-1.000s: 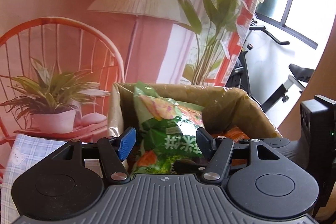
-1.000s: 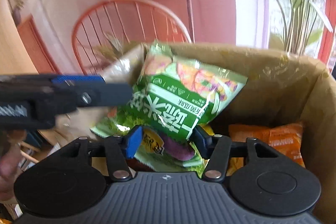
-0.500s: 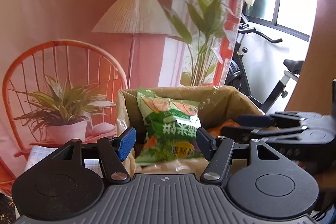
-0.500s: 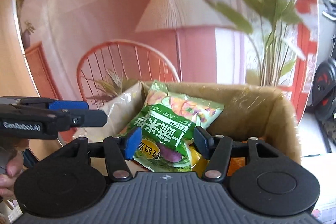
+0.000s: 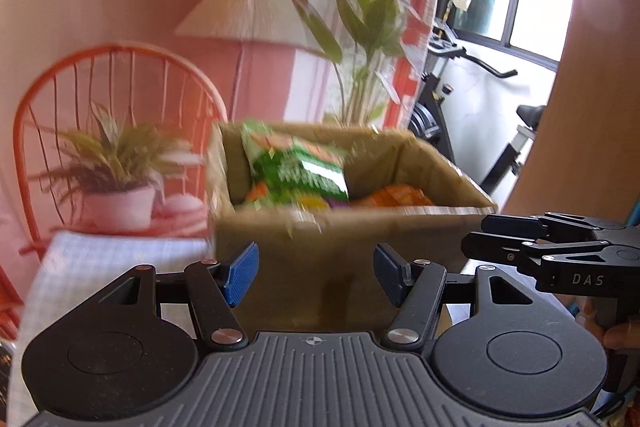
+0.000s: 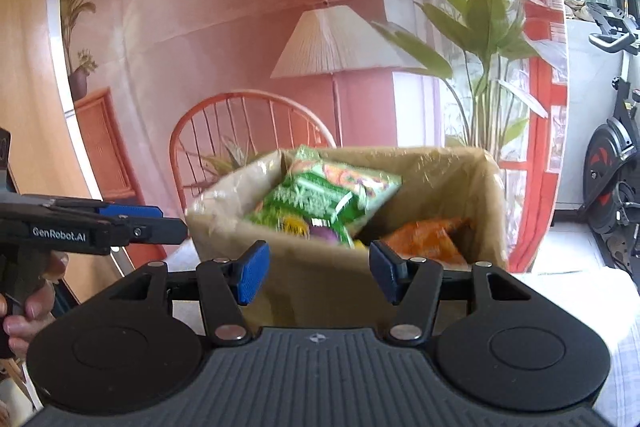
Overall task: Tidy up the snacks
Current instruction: 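Lower left gripper onto orange bread pack while right gripper moves to yellow pastry pack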
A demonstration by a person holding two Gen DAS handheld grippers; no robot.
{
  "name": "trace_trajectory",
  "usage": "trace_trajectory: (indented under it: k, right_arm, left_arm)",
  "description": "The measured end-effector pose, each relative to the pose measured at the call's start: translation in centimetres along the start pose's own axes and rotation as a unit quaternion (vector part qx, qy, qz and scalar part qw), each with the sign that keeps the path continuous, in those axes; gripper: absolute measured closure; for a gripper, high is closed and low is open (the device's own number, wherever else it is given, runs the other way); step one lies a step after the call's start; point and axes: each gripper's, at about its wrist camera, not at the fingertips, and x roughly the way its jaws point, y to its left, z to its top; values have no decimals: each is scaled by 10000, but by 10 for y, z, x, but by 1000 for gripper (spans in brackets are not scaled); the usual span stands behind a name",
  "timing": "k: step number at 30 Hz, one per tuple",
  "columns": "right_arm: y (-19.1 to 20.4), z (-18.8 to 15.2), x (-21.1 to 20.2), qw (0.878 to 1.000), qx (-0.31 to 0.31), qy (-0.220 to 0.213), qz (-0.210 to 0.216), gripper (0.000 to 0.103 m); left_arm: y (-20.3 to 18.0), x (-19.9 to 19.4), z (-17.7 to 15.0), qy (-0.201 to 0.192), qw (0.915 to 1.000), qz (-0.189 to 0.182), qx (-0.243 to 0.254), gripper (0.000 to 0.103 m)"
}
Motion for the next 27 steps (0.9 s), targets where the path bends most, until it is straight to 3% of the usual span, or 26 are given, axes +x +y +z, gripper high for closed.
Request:
trace_trajectory:
  k: [7, 14, 20, 27]
  right_arm:
    - [0, -49, -12, 9995, -20, 218, -244, 44]
    - [-14, -89, -12, 9969, 30, 576, -541, 44]
    - [-34, -111, -19, 9945, 405, 661, -700, 44]
    - [-48, -128, -24, 9918, 643, 790, -775, 44]
  left_arm:
    - [-6, 19, -44, 484, 9971, -391, -443, 27]
    - [-20, 58, -69, 983, 9911, -676, -598, 26]
    - [-24, 94, -92, 1437, 9808, -827, -1025, 20]
    - [-22, 120, -113, 1777, 9711, -829, -1358, 20]
